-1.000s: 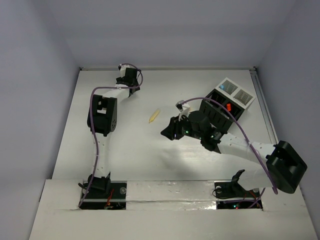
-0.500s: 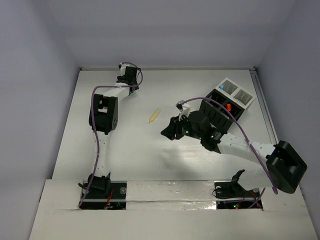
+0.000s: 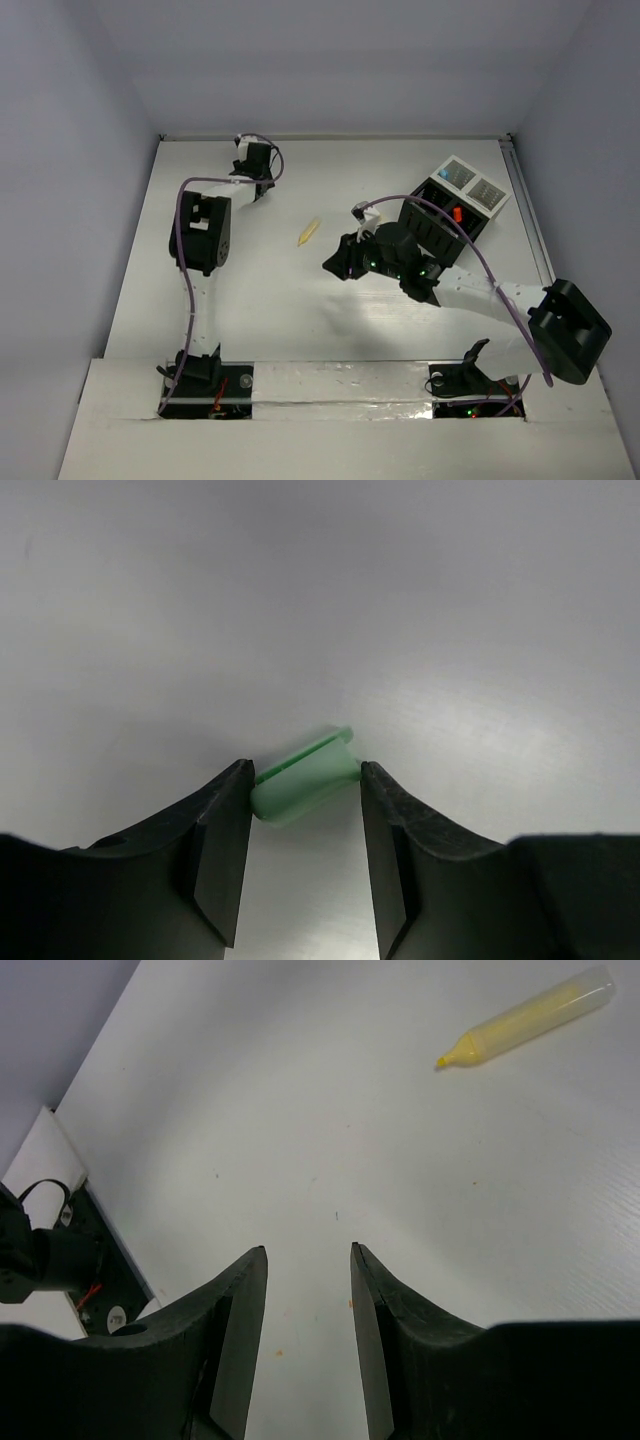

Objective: Sort the stationery into containers
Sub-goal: Move the pen cap to the center of the board.

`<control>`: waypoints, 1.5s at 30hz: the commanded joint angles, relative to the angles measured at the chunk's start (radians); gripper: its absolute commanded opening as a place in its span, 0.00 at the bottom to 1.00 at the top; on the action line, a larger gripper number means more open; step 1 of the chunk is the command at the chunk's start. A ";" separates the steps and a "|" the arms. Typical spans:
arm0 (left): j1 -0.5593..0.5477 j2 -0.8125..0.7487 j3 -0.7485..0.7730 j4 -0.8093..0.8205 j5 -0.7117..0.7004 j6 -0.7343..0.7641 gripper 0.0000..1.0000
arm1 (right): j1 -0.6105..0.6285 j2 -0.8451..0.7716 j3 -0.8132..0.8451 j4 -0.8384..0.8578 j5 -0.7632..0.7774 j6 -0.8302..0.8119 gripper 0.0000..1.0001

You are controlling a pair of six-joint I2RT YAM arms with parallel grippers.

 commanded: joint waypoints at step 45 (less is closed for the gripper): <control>-0.647 -1.004 -1.103 0.362 0.016 -0.153 0.66 | -0.325 0.437 0.319 -0.287 0.367 -0.046 0.74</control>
